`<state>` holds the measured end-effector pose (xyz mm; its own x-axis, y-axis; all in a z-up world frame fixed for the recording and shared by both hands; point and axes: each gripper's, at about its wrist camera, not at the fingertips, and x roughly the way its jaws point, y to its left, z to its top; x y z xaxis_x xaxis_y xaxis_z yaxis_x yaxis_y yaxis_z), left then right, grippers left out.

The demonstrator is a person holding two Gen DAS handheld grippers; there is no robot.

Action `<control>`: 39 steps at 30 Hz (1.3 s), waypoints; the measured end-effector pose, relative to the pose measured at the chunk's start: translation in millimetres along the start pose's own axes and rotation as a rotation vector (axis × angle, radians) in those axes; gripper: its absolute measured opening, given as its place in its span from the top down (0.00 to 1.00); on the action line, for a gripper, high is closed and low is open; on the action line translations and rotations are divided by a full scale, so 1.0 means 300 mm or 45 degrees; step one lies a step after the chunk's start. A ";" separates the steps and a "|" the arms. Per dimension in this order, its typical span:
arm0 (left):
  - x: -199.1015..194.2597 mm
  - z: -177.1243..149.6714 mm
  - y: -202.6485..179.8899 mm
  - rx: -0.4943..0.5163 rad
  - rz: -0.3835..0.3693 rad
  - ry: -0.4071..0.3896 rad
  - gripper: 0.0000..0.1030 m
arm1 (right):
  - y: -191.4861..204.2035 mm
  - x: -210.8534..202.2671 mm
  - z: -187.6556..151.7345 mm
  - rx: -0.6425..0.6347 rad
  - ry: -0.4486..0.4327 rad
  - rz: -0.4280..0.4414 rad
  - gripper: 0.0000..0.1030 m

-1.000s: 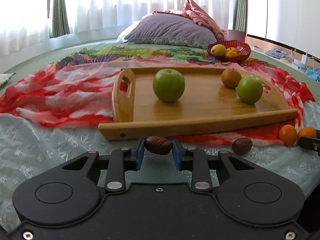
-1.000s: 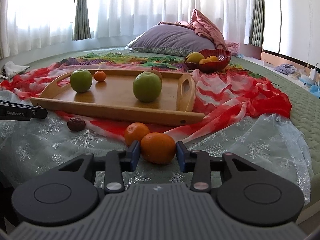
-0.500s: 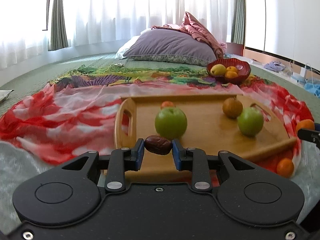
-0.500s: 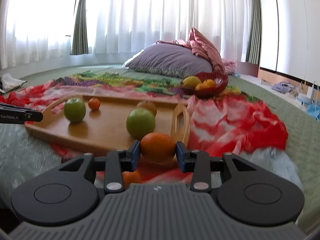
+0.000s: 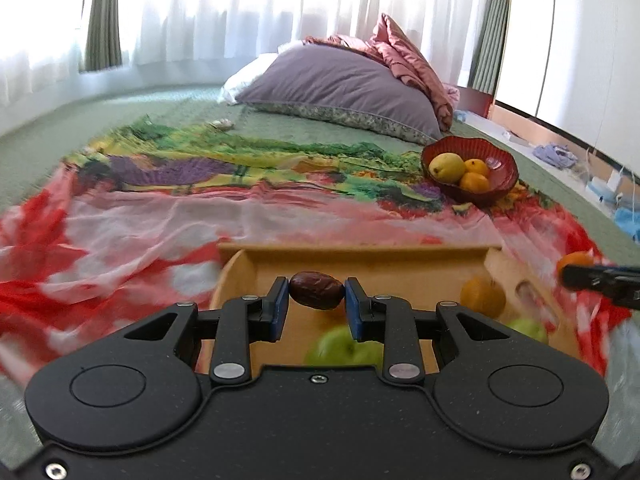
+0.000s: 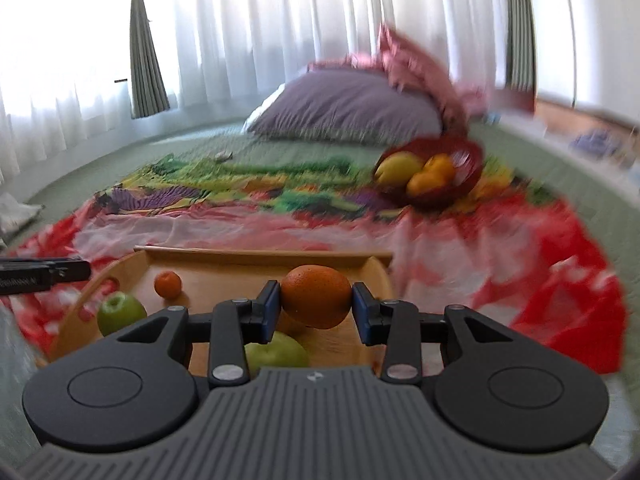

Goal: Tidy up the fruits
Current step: 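Carry the date in the left tool while the right tool carries the tangerine over the tray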

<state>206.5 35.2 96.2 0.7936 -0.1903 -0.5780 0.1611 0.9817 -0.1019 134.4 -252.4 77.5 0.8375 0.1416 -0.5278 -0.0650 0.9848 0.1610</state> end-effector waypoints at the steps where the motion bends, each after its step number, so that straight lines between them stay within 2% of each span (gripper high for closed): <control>1: 0.030 0.024 0.002 -0.014 -0.003 0.020 0.73 | -0.007 0.031 0.021 0.031 0.026 0.010 0.59; 6: 0.186 0.104 -0.005 0.002 0.044 0.122 0.73 | -0.020 0.182 0.093 0.120 0.115 0.009 0.59; 12: 0.352 0.127 -0.025 0.047 0.093 0.238 0.73 | 0.002 0.334 0.124 0.106 0.206 -0.043 0.59; 17: 0.444 0.141 -0.015 -0.018 0.100 0.307 0.73 | 0.019 0.423 0.124 0.084 0.271 -0.068 0.59; 22: 0.502 0.143 -0.010 -0.052 0.075 0.361 0.73 | 0.039 0.481 0.121 0.062 0.304 -0.078 0.59; 39: 0.583 0.122 -0.064 0.008 0.079 0.403 0.73 | 0.074 0.575 0.104 0.017 0.350 -0.095 0.59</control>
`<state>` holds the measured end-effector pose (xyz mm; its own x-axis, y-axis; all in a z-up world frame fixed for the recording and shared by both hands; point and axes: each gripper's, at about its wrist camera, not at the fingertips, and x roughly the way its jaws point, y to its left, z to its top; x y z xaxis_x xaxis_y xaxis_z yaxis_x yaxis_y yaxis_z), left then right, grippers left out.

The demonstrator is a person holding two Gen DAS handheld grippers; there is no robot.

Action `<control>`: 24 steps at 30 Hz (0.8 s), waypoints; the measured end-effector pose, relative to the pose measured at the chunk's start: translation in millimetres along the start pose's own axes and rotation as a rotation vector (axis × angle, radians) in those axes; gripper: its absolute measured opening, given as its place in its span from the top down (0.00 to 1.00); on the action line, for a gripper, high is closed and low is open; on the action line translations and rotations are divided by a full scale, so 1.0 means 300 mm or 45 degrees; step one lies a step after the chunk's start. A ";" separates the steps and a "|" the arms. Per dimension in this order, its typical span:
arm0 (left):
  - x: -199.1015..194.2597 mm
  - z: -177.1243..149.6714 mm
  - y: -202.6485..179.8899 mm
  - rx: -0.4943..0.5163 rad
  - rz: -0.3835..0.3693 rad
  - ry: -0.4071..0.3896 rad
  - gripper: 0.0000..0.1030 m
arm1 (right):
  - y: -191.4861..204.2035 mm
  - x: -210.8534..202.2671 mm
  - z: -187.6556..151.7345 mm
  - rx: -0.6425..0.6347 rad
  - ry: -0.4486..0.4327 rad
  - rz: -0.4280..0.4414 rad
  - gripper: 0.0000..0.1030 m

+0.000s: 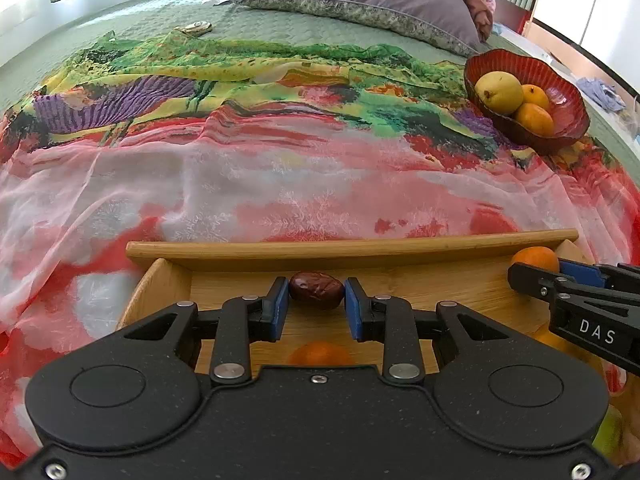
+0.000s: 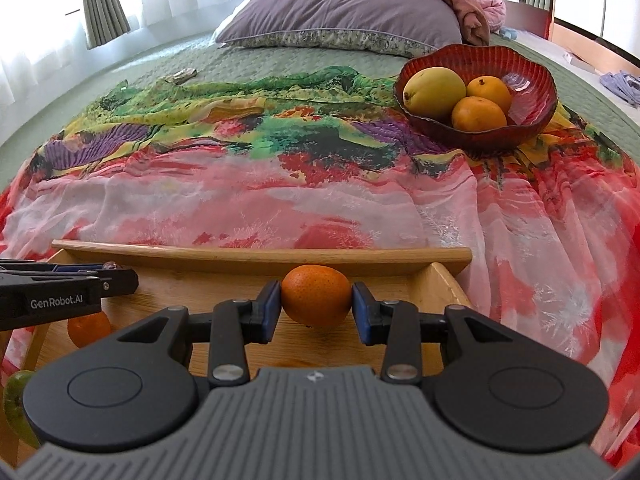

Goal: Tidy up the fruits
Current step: 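Carry the date in the left tool while the right tool carries the tangerine over the tray, then open the left tool to drop the date while the right tool releases the tangerine onto the tray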

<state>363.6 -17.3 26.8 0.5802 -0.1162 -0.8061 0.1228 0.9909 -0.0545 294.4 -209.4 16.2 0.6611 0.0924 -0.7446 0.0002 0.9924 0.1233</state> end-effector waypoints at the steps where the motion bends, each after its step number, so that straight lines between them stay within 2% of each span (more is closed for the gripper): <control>1: 0.000 0.000 -0.001 0.005 0.003 -0.002 0.73 | 0.001 0.003 -0.001 -0.002 0.000 0.000 0.59; 24: 0.004 -0.003 -0.014 0.032 0.031 -0.010 0.70 | 0.003 0.008 -0.002 -0.011 0.000 0.003 0.55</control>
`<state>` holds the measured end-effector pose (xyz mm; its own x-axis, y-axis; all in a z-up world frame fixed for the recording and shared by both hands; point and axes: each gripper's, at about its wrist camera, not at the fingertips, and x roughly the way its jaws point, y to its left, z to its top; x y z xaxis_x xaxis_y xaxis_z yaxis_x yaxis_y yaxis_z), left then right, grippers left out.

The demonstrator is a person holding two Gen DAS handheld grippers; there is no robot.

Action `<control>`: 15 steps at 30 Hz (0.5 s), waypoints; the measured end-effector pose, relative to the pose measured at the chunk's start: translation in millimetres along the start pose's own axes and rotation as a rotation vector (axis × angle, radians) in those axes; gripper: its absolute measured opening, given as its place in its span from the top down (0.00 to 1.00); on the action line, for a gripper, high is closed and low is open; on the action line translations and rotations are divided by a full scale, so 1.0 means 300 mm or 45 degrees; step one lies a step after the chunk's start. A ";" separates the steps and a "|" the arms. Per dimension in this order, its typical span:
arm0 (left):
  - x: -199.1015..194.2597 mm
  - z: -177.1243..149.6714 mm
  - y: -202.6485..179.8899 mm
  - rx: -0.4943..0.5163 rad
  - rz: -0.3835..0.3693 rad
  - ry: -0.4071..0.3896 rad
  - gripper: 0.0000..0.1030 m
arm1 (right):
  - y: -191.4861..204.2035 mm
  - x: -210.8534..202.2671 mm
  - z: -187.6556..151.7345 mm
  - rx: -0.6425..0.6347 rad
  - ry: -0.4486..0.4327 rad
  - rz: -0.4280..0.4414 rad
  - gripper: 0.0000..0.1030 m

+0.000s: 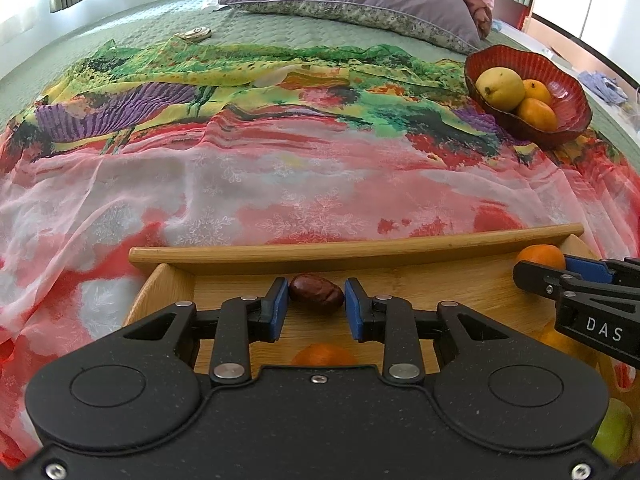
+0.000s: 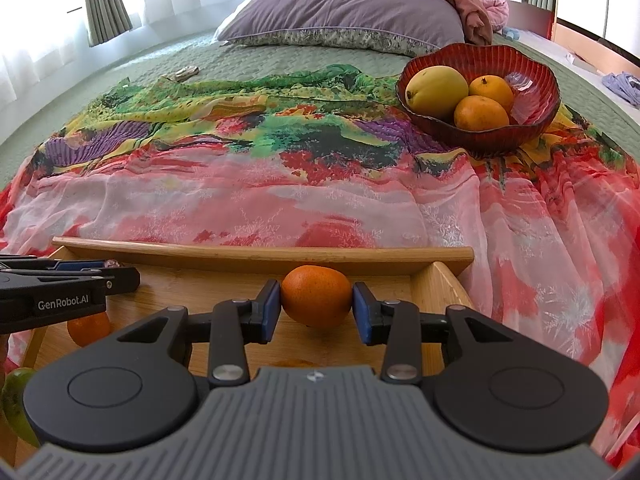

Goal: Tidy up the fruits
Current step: 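Open the left tool to drop the date while the right tool releases the tangerine onto the tray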

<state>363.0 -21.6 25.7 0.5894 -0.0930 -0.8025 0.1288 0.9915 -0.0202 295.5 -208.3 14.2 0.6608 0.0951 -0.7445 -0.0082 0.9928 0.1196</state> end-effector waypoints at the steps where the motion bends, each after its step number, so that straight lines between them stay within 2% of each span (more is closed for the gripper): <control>1: -0.001 -0.001 -0.002 0.004 0.004 0.000 0.68 | 0.000 0.000 -0.001 0.001 0.000 0.002 0.54; 3: -0.007 -0.003 -0.003 0.011 0.009 -0.005 0.62 | -0.002 -0.001 -0.004 0.005 0.000 0.008 0.47; 5: -0.016 -0.003 -0.003 0.015 0.005 -0.012 0.56 | -0.004 -0.007 -0.006 0.014 -0.007 0.022 0.47; 6: -0.021 -0.002 -0.002 0.015 -0.001 -0.013 0.53 | -0.006 -0.011 -0.007 0.019 -0.012 0.024 0.42; 11: -0.077 -0.009 -0.001 0.036 -0.008 -0.058 0.27 | -0.011 -0.049 -0.014 0.027 -0.043 0.049 0.35; 15: -0.134 -0.021 0.002 0.042 -0.004 -0.089 0.19 | -0.012 -0.098 -0.028 0.018 -0.075 0.062 0.30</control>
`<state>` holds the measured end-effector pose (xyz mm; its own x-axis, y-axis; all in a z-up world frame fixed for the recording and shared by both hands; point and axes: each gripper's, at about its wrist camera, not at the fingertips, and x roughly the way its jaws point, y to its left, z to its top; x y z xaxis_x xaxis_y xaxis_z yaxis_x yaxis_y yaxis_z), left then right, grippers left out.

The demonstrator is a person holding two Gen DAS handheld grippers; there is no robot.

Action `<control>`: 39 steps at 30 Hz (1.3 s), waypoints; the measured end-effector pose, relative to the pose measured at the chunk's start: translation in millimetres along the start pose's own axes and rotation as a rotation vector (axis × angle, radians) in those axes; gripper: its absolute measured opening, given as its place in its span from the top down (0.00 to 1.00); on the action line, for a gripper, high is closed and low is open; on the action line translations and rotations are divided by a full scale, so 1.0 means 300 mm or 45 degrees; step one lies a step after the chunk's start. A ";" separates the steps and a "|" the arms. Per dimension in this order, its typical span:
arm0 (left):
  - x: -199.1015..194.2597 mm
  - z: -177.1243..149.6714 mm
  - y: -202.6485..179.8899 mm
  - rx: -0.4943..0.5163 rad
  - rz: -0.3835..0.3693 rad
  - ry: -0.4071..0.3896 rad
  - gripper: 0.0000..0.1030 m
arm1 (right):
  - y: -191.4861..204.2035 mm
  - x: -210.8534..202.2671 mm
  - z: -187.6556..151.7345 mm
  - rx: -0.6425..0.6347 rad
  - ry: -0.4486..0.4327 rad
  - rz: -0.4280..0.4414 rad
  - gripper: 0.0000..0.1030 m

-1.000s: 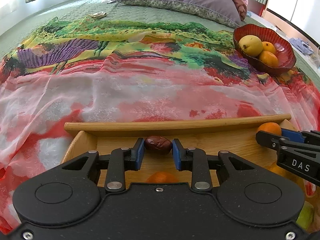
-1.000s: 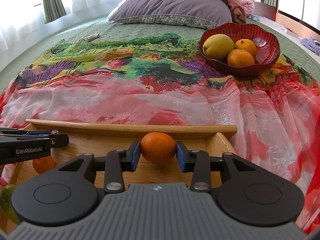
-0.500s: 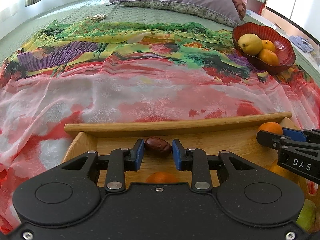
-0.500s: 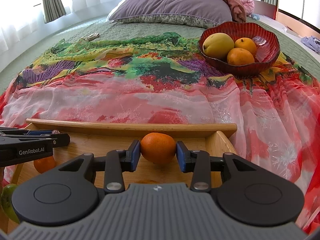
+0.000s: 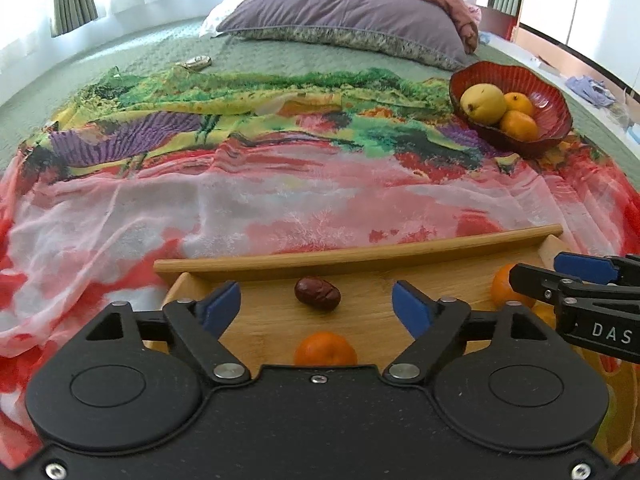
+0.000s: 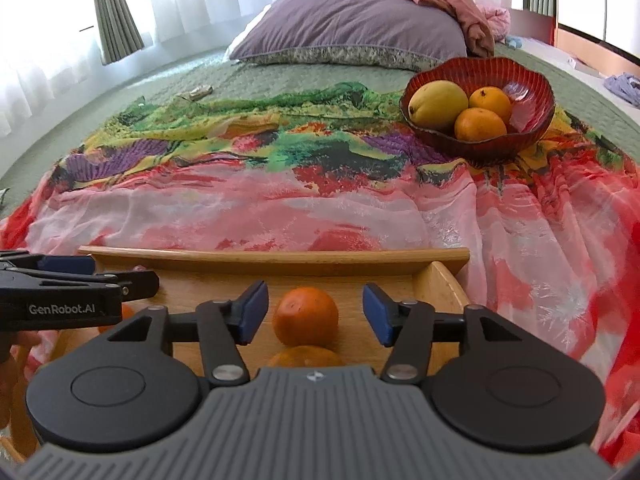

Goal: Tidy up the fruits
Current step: 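Open the left tool to drop the date while the right tool releases the tangerine onto the tray, then move both tools back from the tray toward the remaining date and tangerine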

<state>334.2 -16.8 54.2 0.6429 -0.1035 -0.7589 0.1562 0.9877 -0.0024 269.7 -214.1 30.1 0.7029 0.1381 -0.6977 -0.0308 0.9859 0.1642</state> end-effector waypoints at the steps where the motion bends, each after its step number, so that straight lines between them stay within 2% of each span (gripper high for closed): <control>1: -0.018 -0.003 0.003 -0.005 -0.006 -0.004 0.17 | 0.001 -0.013 -0.002 -0.003 -0.011 0.002 0.28; 3: -0.053 -0.012 0.006 -0.019 -0.008 -0.021 0.14 | 0.001 -0.043 -0.009 -0.003 -0.035 0.012 0.22; 9: -0.162 -0.053 0.014 -0.056 -0.039 -0.055 0.08 | 0.012 -0.134 -0.036 -0.018 -0.094 0.030 0.13; 18: -0.337 -0.151 -0.008 -0.053 -0.070 -0.121 0.04 | 0.045 -0.304 -0.114 -0.125 -0.183 0.066 0.08; 25: -0.468 -0.246 -0.051 0.013 -0.063 -0.190 0.02 | 0.045 -0.434 -0.188 -0.182 -0.249 0.091 0.03; 32: -0.555 -0.339 -0.078 0.036 -0.075 -0.243 0.00 | 0.040 -0.529 -0.276 -0.248 -0.313 0.095 0.00; 39: -0.576 -0.429 -0.115 0.043 -0.108 -0.251 0.00 | 0.029 -0.577 -0.360 -0.276 -0.339 0.077 0.00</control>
<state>121.0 -18.0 101.6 0.7601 -0.2101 -0.6149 0.2387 0.9704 -0.0364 71.1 -219.3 76.9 0.8550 0.1958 -0.4803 -0.2082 0.9777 0.0279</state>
